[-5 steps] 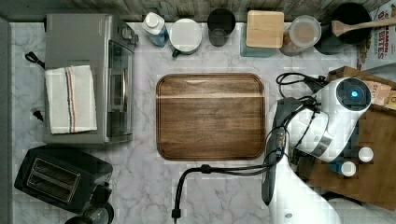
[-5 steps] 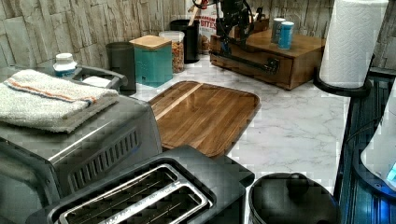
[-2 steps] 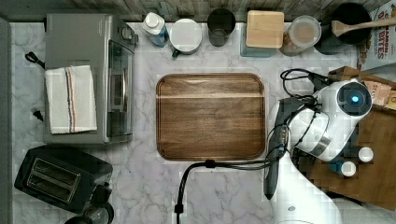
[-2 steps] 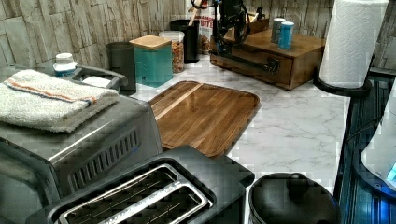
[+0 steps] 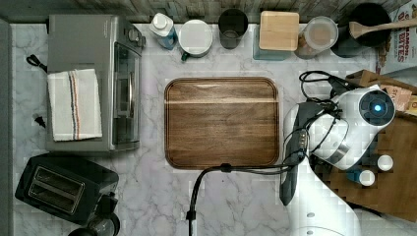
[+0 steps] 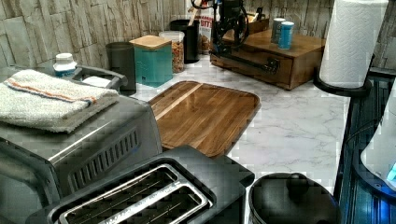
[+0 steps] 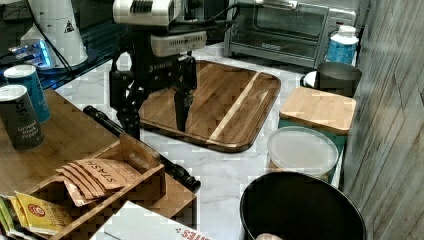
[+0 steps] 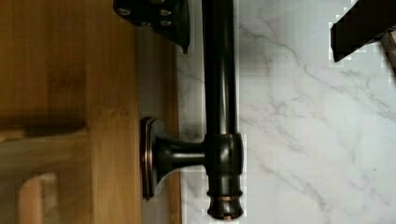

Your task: Open the drawer.

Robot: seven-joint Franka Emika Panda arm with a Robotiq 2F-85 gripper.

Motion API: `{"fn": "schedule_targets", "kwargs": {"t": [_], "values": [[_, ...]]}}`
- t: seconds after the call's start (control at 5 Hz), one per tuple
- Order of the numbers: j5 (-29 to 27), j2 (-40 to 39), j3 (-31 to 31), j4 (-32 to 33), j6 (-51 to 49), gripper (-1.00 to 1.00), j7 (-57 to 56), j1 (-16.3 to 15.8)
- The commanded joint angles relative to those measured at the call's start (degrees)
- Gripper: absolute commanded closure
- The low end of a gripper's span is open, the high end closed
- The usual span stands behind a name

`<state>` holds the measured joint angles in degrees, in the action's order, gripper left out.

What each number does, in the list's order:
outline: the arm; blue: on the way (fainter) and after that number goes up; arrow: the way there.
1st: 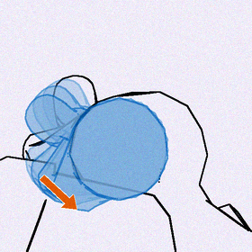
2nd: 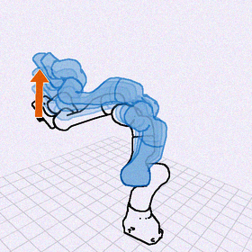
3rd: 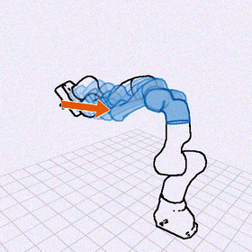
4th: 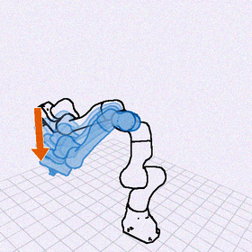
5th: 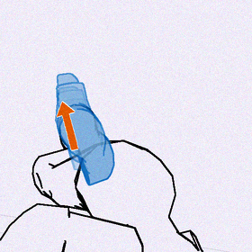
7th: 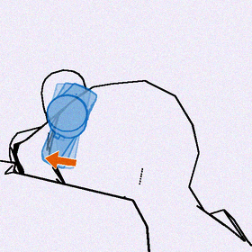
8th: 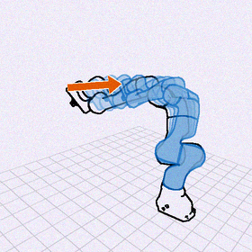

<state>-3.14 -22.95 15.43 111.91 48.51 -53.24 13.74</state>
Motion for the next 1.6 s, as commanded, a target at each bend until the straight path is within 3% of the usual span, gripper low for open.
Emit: {"fn": "schedule_targets", "kwargs": {"t": [0.2,0.6,0.8,1.0,1.2,1.6], "values": [[-4.94,-2.40,-1.46,1.67,1.36,-1.00,-2.75,3.40],[-5.15,-1.24,-2.45,0.04,-0.55,-1.00,6.26,-2.43],[-10.89,-3.61,-7.16,-1.41,2.93,-1.00,1.95,-2.08],[-15.38,-7.33,-9.91,-4.03,3.70,-1.00,2.89,-4.26],[-15.99,-9.23,-9.55,-5.66,4.57,-1.00,11.00,-9.48],[-18.16,-10.54,-13.45,-8.83,6.05,-1.00,19.03,-11.56]]}}
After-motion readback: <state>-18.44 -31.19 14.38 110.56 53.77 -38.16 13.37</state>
